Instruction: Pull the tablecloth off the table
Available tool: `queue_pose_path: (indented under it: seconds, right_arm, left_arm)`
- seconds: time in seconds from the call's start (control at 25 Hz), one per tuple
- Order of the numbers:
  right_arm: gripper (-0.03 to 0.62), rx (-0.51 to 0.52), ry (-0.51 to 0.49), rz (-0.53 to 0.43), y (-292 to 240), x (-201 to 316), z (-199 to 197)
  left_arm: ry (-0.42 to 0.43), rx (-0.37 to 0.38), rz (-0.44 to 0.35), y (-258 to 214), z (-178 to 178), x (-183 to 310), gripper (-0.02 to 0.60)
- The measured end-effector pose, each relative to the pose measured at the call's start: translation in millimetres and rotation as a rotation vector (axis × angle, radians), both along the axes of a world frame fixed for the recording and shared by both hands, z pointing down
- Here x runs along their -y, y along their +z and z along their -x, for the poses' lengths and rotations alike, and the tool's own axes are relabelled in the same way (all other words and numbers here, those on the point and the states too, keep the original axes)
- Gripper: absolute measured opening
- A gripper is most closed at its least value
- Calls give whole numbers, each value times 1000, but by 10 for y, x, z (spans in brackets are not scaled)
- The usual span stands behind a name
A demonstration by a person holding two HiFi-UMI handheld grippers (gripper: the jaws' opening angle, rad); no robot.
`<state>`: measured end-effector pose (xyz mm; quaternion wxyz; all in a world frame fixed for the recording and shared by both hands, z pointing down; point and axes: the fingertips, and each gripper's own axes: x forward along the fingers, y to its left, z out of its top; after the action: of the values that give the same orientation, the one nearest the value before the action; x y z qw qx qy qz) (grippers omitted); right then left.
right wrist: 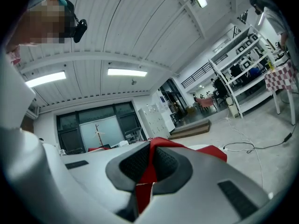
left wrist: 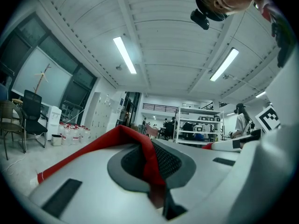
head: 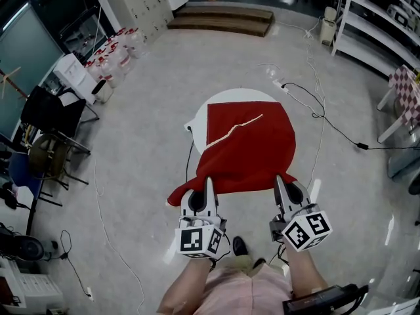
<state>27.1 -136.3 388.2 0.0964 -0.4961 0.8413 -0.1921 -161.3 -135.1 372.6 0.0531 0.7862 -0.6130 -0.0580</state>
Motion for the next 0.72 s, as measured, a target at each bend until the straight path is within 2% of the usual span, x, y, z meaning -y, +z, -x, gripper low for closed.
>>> queue_pose_path:
  seconds: [0.72]
  right_arm:
    - [25, 16, -1, -4, 7, -211, -143]
  left_arm:
    - [-3, -3, -17, -47, -148, -217, 40]
